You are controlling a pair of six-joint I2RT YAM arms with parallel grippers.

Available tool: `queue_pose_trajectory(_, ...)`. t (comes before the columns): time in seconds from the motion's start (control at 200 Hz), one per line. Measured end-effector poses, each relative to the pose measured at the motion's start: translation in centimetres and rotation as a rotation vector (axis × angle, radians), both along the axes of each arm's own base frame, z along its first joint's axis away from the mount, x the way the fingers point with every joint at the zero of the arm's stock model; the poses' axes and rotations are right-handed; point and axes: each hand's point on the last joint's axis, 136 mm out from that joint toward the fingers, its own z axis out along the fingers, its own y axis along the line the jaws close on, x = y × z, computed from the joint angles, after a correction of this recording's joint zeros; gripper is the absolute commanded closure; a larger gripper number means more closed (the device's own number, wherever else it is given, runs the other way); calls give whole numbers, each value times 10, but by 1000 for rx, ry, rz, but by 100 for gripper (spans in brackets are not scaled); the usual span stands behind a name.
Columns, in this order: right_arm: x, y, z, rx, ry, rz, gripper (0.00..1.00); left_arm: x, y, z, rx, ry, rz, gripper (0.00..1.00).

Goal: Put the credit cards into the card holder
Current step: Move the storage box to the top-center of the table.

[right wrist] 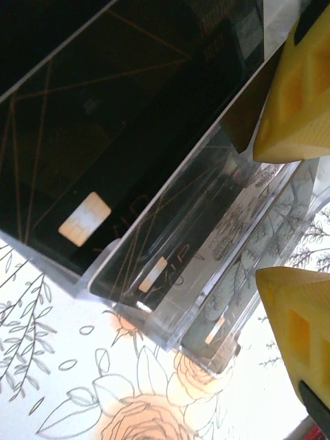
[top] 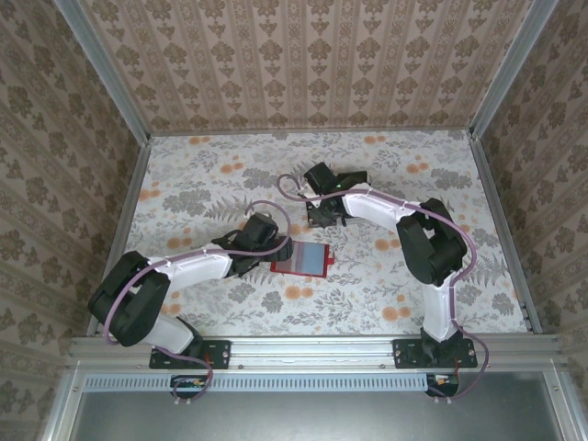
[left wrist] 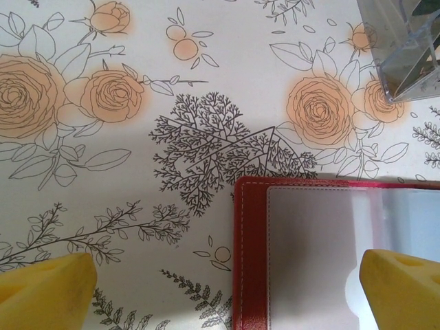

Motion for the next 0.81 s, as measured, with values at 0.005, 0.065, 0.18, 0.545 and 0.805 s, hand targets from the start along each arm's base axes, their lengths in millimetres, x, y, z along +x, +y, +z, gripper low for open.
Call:
queue_pose_trajectory(0.005,0,0,0,-2,0,1,56,0,0,0,0,0,0,0)
queue_pose_trajectory(0.065,3,-1,-1,-17,-1,-3,57,0,0,0,0,0,0,0)
queue_pose_trajectory(0.18,13,-3,0,-30,-6,-21,60,0,0,0,0,0,0,0)
queue_pose_trajectory(0.545,59,-47,4,2,15,-305,65,0,0,0,0,0,1,0)
queue_pose_trajectory(0.805,59,-64,10,82,79,-446,65,0,0,0,0,1,0,0)
